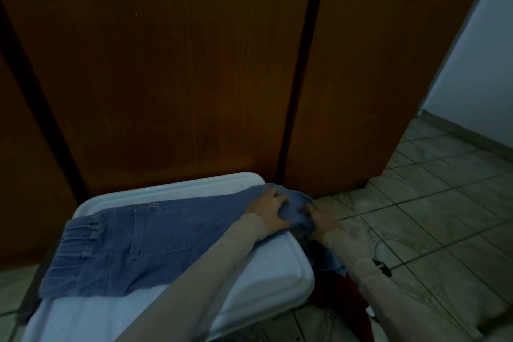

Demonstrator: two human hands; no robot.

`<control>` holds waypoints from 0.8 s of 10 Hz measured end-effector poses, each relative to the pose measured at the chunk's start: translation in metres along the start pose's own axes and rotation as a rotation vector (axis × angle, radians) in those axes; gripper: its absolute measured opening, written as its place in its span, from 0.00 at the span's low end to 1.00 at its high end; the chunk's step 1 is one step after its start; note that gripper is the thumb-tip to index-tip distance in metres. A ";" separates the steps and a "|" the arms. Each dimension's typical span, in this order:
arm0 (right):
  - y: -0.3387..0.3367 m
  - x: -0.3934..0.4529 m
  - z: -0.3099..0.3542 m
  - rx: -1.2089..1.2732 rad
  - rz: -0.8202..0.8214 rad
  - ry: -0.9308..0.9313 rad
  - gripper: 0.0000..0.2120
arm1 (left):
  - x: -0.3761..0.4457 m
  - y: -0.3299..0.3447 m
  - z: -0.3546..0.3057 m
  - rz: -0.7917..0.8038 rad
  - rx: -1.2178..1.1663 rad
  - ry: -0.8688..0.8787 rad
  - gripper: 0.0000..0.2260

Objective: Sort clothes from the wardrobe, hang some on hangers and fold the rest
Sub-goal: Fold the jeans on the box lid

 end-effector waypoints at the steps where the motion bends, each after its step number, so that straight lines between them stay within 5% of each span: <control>1: -0.002 -0.005 -0.001 -0.011 -0.010 -0.004 0.19 | 0.003 0.005 -0.002 0.121 0.069 0.022 0.28; 3: -0.003 0.000 -0.001 0.126 -0.057 0.043 0.19 | 0.006 0.001 0.009 0.055 -0.064 -0.092 0.14; 4: -0.013 0.000 0.000 0.028 -0.128 -0.011 0.30 | 0.007 0.001 0.015 -0.107 -0.160 -0.178 0.12; 5: -0.026 -0.001 0.006 -0.178 -0.370 -0.072 0.25 | -0.005 -0.005 0.003 -0.089 0.155 -0.127 0.14; 6: -0.039 -0.002 0.012 -0.212 -0.525 -0.141 0.20 | -0.006 -0.004 0.005 -0.118 0.118 -0.129 0.16; 8: -0.055 -0.004 0.009 -0.226 -0.496 -0.052 0.18 | -0.011 -0.004 0.007 -0.113 0.116 -0.110 0.20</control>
Point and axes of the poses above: each hand's wrist, its own x-axis towards the middle knuckle, its own y-axis out of the palm, z = x × y, the point moved 2 cm from there along x, towards the middle knuckle, and after that the axes turned 10 degrees about y, right-handed, at the moved point
